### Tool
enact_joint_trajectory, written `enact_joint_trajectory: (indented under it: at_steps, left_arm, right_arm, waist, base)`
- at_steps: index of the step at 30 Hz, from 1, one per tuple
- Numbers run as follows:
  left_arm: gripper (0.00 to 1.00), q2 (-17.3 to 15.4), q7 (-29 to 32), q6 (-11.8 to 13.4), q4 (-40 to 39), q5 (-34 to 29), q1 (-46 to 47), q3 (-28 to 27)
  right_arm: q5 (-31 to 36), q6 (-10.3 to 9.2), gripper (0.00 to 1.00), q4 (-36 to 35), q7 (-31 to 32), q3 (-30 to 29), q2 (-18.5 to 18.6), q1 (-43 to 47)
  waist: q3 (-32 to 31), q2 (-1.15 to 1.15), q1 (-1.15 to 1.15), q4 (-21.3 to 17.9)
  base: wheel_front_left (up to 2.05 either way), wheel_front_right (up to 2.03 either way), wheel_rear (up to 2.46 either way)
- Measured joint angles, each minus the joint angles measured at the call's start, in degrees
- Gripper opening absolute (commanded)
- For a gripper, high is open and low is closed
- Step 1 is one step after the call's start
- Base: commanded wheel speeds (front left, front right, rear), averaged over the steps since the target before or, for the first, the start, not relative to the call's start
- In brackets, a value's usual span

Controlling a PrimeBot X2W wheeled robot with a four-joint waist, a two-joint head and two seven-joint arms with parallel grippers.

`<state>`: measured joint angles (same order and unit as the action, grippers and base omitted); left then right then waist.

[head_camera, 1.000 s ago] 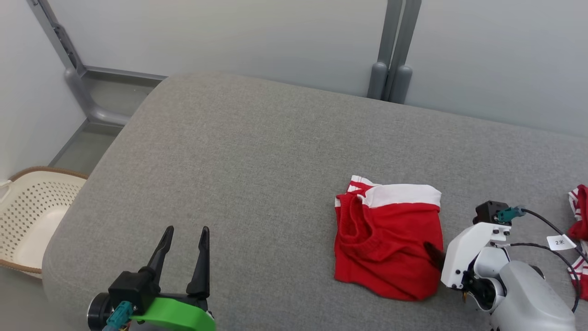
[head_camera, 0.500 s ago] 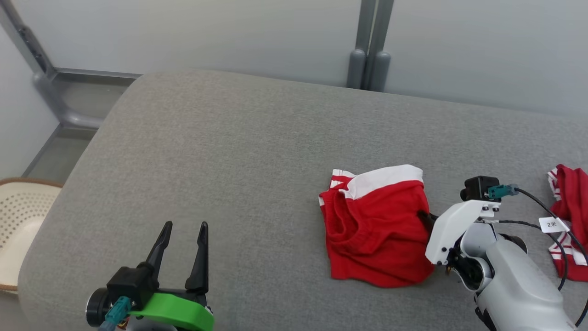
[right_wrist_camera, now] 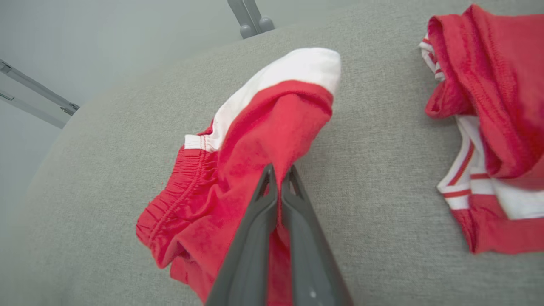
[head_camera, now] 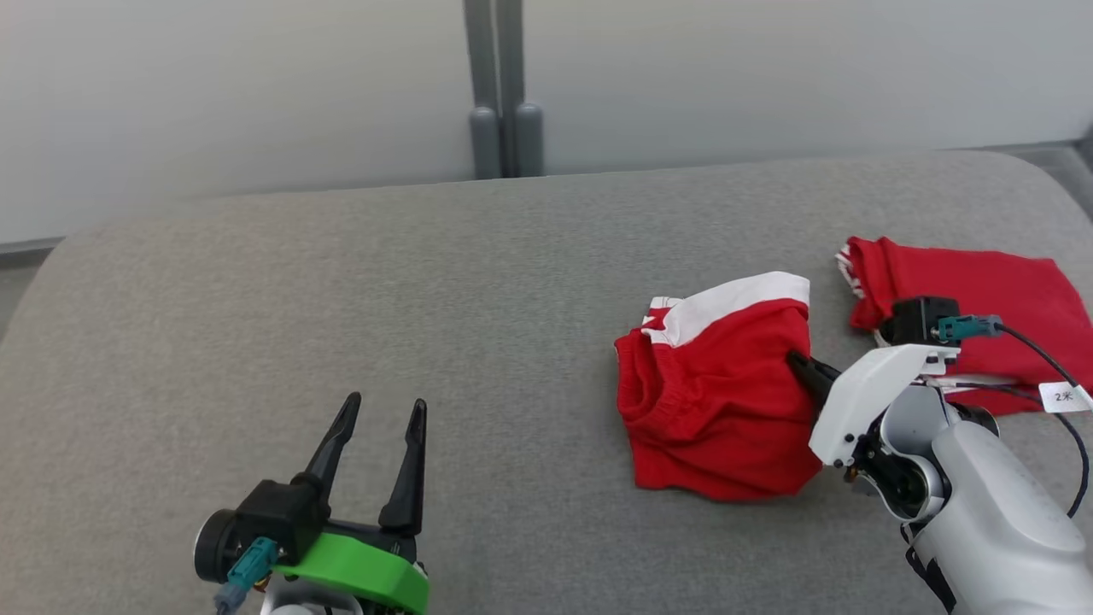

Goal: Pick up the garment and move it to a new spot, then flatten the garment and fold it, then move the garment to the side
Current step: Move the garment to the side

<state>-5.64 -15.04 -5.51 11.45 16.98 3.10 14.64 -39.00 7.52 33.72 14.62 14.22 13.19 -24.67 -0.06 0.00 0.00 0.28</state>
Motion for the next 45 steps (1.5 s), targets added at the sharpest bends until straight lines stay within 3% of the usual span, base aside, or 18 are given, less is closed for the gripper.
enact_joint_trajectory:
  at_steps: [8, 15, 19, 24, 34, 37, 41, 42, 43, 44, 45]
  left_arm:
    - [1.0, 0.4, 0.0, -0.1, -0.1, -0.3, 1.5, 2.0]
    - [1.0, 0.4, 0.8, -0.3, -0.4, -0.8, 3.1, 3.5]
    - [1.0, 0.0, 1.5, -0.4, -0.8, -1.6, 4.3, 4.1]
    - [1.0, -0.3, 2.1, -0.5, -0.9, -1.9, 6.0, 5.3]
    - [1.0, -0.9, 2.9, -0.5, -1.0, -2.5, 8.9, 6.0]
    - [1.0, -1.3, 3.4, -0.5, -1.6, -2.9, 10.0, 6.1]
    - [1.0, -1.4, 3.8, -0.5, -1.9, -3.2, 11.3, 6.6]
    - [1.0, -1.4, 3.9, -0.5, -1.9, -3.3, 11.5, 6.8]
    - [1.0, -1.4, 3.9, -0.5, -1.8, -3.3, 11.7, 6.9]
    - [1.0, -1.4, 3.9, -0.5, -1.7, -3.3, 11.9, 7.1]
    - [1.0, -1.3, 3.9, -0.4, -1.5, -3.3, 11.9, 7.2]
  right_arm:
    - [-1.9, -0.01, 0.0, -1.9, 0.1, 0.0, 2.1, 0.9]
    - [-3.3, -0.02, 0.0, -4.9, -0.1, 3.2, 3.9, -2.0]
    - [-5.8, -0.01, 0.0, -8.0, 0.4, 8.8, 7.2, -7.5]
    - [-10.3, -0.01, 0.0, -10.2, 0.4, 15.9, 14.4, -14.3]
    - [-14.6, 0.0, 0.0, -5.0, -2.5, 23.5, 29.2, -21.0]
    - [-14.8, 0.0, 0.0, -1.8, -4.5, 24.4, 31.2, -22.8]
    - [-14.4, 0.01, 0.0, 4.8, -7.3, 25.6, 30.8, -24.8]
    - [-13.9, 0.01, 0.13, 7.0, -8.1, 25.8, 30.5, -25.1]
    - [-13.4, 0.01, 0.5, 8.7, -8.7, 26.1, 30.1, -25.5]
    - [-12.6, 0.0, 1.0, 10.9, -9.4, 26.6, 29.6, -25.8]
    - [-12.2, 0.01, 1.0, 13.1, -10.1, 26.9, 28.9, -26.1]
  waist:
    - [0.4, 0.0, 0.0, -8.8]
    - [2.5, 0.0, 0.0, -12.8]
    - [4.8, 0.0, 0.0, -13.3]
    - [8.4, 0.0, 0.0, -12.7]
    - [14.9, 0.0, 0.0, -10.5]
    - [16.8, 0.0, 0.0, -10.0]
    - [19.3, 0.0, 0.0, -9.4]
    - [19.9, 0.0, 0.0, -9.1]
    - [20.2, 0.0, 0.0, -8.9]
    - [20.5, 0.0, 0.0, -8.6]
    - [20.7, 0.0, 0.0, -8.3]
  base:
    - [0.0, 0.0, 0.0]
    - [0.0, 0.0, 0.0]
    - [0.0, 0.0, 0.0]
    - [0.0, 0.0, 0.0]
    - [0.0, 0.0, 0.0]
    - [0.0, 0.0, 0.0]
    - [0.0, 0.0, 0.0]
    - [0.0, 0.0, 0.0]
    - [0.0, 0.0, 0.0]
    - [0.0, 0.0, 0.0]
    - [0.0, 0.0, 0.0]
